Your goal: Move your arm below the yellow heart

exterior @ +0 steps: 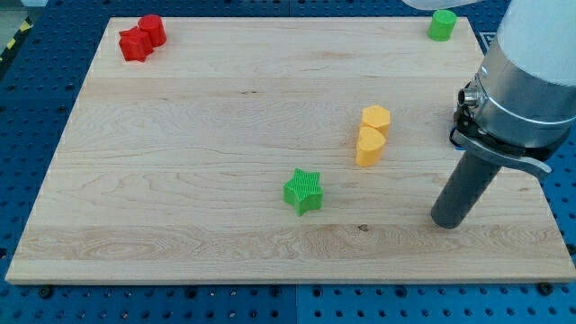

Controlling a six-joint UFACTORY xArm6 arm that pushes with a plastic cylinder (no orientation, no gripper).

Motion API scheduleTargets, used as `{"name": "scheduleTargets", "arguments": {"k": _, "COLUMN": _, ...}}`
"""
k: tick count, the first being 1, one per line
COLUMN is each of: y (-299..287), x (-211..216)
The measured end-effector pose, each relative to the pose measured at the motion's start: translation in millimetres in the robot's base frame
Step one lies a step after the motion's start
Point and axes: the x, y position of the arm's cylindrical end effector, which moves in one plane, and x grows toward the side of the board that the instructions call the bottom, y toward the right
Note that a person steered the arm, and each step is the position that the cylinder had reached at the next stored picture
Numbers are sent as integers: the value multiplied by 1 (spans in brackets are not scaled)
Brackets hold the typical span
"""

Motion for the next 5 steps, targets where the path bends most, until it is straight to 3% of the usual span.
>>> {"name": "scheduleTargets", "arguments": {"k": 5, "y": 0, "x": 13}}
